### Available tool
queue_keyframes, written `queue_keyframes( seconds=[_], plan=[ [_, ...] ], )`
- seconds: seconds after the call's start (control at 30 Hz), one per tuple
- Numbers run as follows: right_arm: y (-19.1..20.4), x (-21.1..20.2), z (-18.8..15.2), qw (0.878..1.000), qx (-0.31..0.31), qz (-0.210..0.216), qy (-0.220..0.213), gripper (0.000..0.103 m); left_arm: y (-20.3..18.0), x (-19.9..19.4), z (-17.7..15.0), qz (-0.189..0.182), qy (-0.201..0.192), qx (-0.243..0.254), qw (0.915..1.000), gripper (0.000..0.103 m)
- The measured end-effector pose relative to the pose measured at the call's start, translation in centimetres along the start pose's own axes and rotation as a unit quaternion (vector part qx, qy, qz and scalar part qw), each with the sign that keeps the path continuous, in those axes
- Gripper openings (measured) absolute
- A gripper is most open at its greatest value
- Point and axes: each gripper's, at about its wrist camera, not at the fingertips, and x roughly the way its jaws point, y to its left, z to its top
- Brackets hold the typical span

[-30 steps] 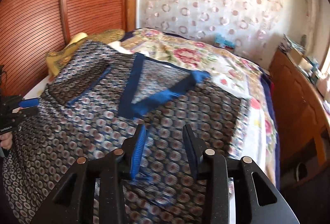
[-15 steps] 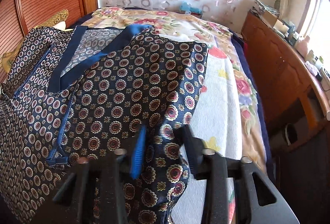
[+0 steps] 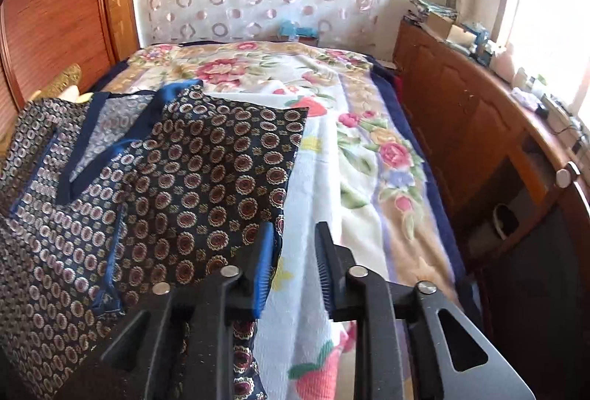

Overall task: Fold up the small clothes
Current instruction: 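Open the right gripper and move the left gripper to the shirt side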

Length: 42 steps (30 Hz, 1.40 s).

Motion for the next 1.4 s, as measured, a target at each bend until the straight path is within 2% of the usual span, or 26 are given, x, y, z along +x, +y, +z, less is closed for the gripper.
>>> queue_keyframes(
  seconds=[0.2,0.47,0.53,0.63,0.67,0.7,0.97,1.27,1.33,1.4],
  plan=[
    [-0.1,2.6,1.6,1.000,0.000,0.025,0.007,0.034,1.8,1.3,2.8,0.021,0.004,0.015,0.9997,0.030],
    [0.2,6.1,3.2,0.999,-0.008,0.033,0.029,0.034,5.3,3.8,7.0,0.044,0.011,0.012,0.9989,0.030],
    [0.0,6.5,3.6,0.999,-0.010,0.034,0.032,0.034,6.2,4.4,8.0,0.024,0.013,0.006,0.9996,0.038],
    [-0.6,7.3,4.4,0.999,-0.011,0.033,0.036,0.034,7.0,5.1,9.4,0.019,0.010,0.008,0.9997,0.053],
    [-0.8,7.6,4.7,0.999,-0.012,0.035,0.036,0.034,7.2,5.4,9.9,0.019,0.011,0.010,0.9997,0.066],
    [-0.8,8.0,4.9,0.999,-0.014,0.038,0.036,0.034,7.3,5.7,10.2,0.020,0.012,0.011,0.9997,0.073],
    [-1.1,9.8,5.6,0.999,-0.014,0.043,0.024,0.036,9.4,9.4,12.0,0.066,0.047,0.013,0.9966,0.074],
    [-1.2,9.9,5.1,0.999,-0.006,0.037,0.020,0.044,11.3,11.8,14.0,0.057,0.044,-0.016,0.9973,0.073],
    [-1.1,9.9,5.2,0.999,-0.007,0.038,0.020,0.048,11.5,12.3,14.4,0.050,0.045,-0.021,0.9975,0.067],
    [-1.1,9.9,5.3,0.999,-0.009,0.043,0.021,0.057,11.7,12.6,14.7,0.047,0.046,-0.026,0.9975,0.058]
  ],
)
